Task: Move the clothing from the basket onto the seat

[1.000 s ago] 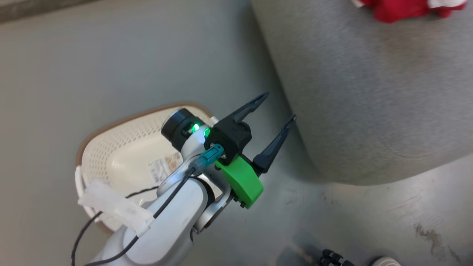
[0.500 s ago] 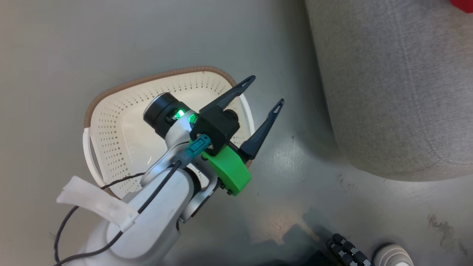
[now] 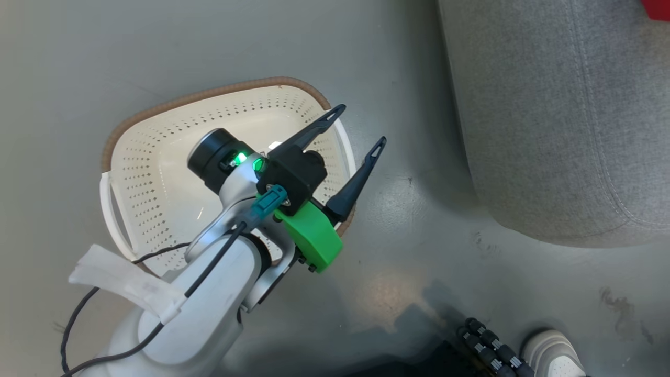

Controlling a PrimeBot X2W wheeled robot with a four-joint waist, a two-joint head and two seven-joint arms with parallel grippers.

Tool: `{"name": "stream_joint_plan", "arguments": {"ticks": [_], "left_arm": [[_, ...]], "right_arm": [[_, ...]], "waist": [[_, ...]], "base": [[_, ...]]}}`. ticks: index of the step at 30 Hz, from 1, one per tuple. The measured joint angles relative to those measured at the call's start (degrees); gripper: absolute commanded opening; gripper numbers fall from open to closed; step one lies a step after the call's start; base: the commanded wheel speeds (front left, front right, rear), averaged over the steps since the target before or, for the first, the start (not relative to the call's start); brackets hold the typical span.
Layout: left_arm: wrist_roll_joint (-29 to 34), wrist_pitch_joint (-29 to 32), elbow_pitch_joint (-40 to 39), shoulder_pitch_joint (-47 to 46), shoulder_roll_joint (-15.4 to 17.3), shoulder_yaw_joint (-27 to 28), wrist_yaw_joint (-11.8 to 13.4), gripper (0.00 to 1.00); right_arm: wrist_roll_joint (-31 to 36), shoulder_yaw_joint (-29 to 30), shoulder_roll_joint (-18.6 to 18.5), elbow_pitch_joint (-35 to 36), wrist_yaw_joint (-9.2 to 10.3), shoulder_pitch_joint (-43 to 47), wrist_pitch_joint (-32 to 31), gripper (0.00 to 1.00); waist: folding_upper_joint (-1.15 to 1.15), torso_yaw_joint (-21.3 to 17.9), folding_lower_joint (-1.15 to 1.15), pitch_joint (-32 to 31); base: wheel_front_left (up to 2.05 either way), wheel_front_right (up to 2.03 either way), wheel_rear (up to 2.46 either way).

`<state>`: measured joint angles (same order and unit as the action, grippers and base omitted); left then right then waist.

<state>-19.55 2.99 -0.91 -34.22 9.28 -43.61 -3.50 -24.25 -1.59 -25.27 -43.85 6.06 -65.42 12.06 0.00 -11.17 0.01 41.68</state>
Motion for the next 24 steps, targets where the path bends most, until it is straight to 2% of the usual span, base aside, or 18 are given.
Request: {"name": "stream_joint_plan", "arguments": {"ticks": [3,4,6,7,8,14,24], "left_arm": [[0.03,0.00,0.10,-0.01,0.52,0.19,0.00,1.00],[0.03,0.00,0.12,-0.01,0.53,0.19,0.00,1.00],[0.01,-0.01,0.14,-0.01,0.53,0.18,-0.01,1.00],[0.01,-0.01,0.18,-0.01,0.53,0.15,-0.01,1.00],[0.00,-0.01,0.18,-0.01,0.53,0.14,-0.01,1.00],[-0.26,-0.01,0.22,-0.03,0.55,0.15,-0.08,1.00],[-0.35,-0.12,0.53,-0.03,2.34,2.15,0.00,1.00]], "right_arm": [[0.00,-0.36,-0.05,-1.49,-0.47,0.01,0.00,0.00],[0.00,-0.51,-0.07,-1.90,-0.51,0.01,0.00,0.11],[0.02,-1.00,-0.05,-2.55,-1.04,0.00,0.00,0.36],[0.02,-1.25,0.01,-2.83,-1.34,0.00,0.00,0.74],[0.05,-1.55,0.01,-3.11,-1.52,-0.01,0.00,1.00],[0.21,-2.90,0.19,-4.57,-3.16,-0.06,0.00,1.00],[0.09,-4.66,4.44,-6.42,-7.05,0.00,0.76,1.00]], "waist": [[0.00,-0.59,0.00,0.18],[0.00,-0.78,0.00,0.19],[0.00,-1.12,0.00,0.13],[0.00,-1.28,0.00,0.06],[0.00,-1.43,0.00,-0.02],[0.00,-2.01,0.00,-0.43],[0.00,-5.32,-0.01,-1.80]], "base": [[0.00,0.00,0.00],[0.00,0.00,0.00],[0.00,0.00,0.00],[0.00,0.00,0.00],[0.00,0.00,0.00],[0.00,0.00,0.00],[0.00,0.00,0.00]]}}
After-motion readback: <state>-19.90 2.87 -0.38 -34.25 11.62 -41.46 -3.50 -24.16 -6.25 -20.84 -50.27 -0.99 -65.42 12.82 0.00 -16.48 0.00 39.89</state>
